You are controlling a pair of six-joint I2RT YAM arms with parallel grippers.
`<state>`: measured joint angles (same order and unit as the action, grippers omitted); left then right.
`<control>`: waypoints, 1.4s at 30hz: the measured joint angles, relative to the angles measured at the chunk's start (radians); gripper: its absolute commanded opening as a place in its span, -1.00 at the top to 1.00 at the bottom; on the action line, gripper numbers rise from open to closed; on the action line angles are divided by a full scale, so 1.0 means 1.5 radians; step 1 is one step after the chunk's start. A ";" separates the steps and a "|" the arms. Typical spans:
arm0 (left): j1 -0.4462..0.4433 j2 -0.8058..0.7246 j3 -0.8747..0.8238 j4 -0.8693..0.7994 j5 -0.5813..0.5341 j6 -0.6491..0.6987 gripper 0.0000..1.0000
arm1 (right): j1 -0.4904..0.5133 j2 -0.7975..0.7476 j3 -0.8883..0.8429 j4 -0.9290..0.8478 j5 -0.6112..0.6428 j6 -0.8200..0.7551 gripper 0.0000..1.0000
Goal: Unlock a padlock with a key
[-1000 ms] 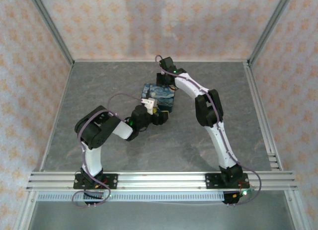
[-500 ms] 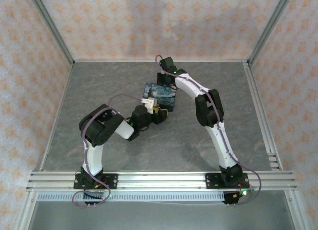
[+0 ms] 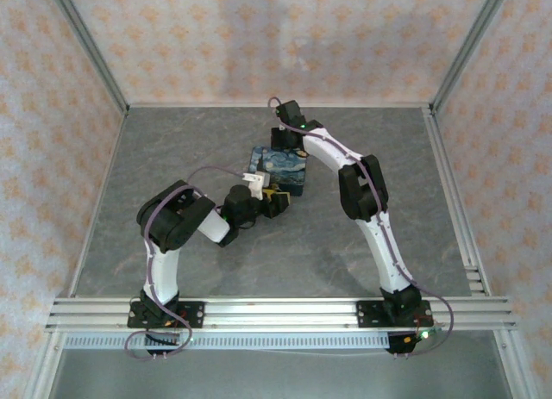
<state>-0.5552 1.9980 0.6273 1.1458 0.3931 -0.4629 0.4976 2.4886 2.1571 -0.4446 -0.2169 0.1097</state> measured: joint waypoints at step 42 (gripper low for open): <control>-0.065 -0.016 0.004 -0.045 -0.146 0.018 -0.45 | 0.006 0.000 0.005 -0.018 0.006 -0.007 1.00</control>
<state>-0.6529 1.9743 0.6334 1.0790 0.1741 -0.4366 0.5068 2.4882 2.1639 -0.4713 -0.2085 0.0994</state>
